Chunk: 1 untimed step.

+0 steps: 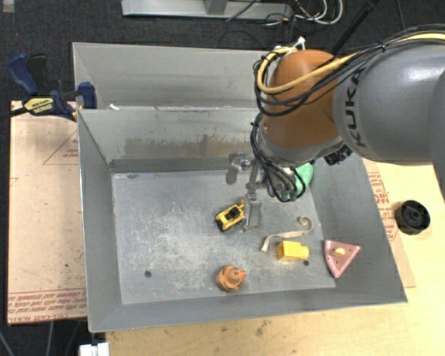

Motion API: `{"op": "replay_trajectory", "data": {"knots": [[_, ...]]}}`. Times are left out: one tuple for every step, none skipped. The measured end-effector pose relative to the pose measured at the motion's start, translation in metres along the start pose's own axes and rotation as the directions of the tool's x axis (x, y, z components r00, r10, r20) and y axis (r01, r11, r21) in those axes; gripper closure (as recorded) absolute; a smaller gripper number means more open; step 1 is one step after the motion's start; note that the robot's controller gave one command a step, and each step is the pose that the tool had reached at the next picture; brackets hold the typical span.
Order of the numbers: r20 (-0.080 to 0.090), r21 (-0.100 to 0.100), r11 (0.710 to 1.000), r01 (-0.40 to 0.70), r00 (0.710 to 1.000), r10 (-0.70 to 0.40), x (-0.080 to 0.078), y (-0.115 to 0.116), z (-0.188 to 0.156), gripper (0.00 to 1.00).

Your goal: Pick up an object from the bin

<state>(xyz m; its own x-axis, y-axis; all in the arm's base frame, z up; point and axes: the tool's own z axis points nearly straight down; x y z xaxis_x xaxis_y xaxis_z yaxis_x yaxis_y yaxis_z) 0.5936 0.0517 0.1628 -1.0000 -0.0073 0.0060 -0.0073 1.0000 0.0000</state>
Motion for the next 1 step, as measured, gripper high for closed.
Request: {"op": "replay_trajectory", "data": {"knots": [[0.011, 0.0, 0.998, 0.069, 0.998, -0.069, -0.0002, -0.022, 0.0192, 0.0]]}}
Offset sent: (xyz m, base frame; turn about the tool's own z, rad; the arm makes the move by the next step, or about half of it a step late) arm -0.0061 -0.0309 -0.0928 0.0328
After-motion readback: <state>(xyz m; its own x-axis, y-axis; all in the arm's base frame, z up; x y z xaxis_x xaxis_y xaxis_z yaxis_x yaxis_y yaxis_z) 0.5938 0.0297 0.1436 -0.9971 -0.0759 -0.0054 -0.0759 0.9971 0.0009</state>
